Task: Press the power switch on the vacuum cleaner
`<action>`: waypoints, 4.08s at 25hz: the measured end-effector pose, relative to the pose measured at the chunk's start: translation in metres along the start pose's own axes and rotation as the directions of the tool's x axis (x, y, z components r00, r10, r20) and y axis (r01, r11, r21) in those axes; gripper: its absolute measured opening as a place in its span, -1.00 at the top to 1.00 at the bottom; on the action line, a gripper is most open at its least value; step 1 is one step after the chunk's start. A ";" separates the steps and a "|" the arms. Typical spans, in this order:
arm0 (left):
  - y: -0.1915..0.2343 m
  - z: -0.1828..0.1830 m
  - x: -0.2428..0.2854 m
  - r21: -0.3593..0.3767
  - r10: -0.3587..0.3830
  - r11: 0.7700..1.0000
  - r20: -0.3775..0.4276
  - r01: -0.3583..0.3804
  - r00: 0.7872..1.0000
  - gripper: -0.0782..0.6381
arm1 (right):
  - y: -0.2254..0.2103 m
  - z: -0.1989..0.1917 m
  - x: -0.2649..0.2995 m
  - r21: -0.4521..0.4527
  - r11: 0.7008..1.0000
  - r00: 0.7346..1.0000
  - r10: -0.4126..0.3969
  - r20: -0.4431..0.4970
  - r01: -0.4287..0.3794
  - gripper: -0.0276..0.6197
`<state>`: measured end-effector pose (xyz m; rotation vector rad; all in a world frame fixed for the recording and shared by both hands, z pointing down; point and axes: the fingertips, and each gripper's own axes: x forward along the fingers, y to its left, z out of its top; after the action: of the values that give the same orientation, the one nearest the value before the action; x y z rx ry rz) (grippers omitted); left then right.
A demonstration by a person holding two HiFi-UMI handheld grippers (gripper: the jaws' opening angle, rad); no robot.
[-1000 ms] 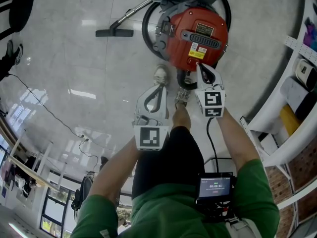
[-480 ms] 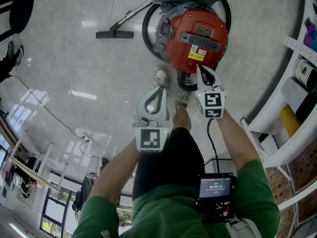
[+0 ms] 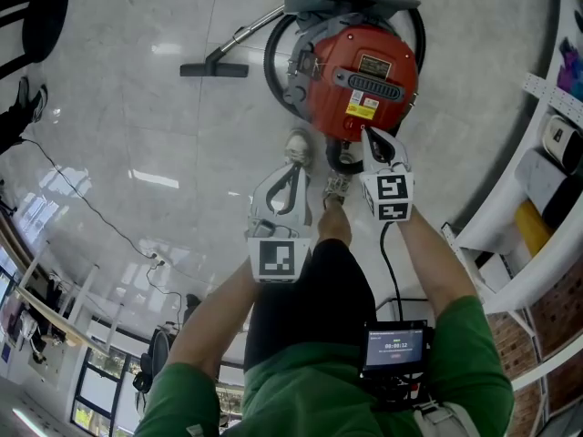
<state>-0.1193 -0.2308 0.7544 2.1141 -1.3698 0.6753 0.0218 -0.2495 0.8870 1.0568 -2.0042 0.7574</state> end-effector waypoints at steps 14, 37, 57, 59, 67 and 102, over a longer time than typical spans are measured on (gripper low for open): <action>-0.036 0.057 -0.024 0.069 -0.034 0.997 0.061 0.030 0.998 0.76 | -0.019 0.060 -0.083 0.009 1.000 0.992 -0.024 0.124 0.023 0.91; -0.105 0.216 -0.155 0.159 -0.046 0.987 0.295 -0.002 0.954 0.76 | -0.012 0.195 -0.353 0.013 0.996 0.893 -0.087 0.441 0.091 0.91; -0.146 0.272 -0.281 0.121 -0.010 0.991 0.502 -0.059 0.865 0.76 | 0.035 0.212 -0.506 0.043 0.993 0.756 -0.112 0.645 0.110 0.91; -0.149 0.270 -0.292 0.120 -0.001 0.990 0.517 -0.072 0.856 0.76 | 0.040 0.209 -0.514 0.038 0.994 0.749 -0.105 0.654 0.106 0.91; -0.156 0.267 -0.324 0.122 -0.005 0.990 0.554 -0.076 0.832 0.76 | 0.067 0.200 -0.541 0.025 0.995 0.725 -0.090 0.683 0.099 0.91; -0.150 0.156 -0.474 0.190 -0.226 0.971 0.528 0.146 0.818 0.76 | 0.269 0.098 -0.614 0.162 0.965 0.652 -0.260 0.713 0.207 0.91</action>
<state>-0.1329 0.0311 0.3040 2.6473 -1.3877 0.0734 -0.0018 0.0683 0.2894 1.8386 -2.4141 0.2532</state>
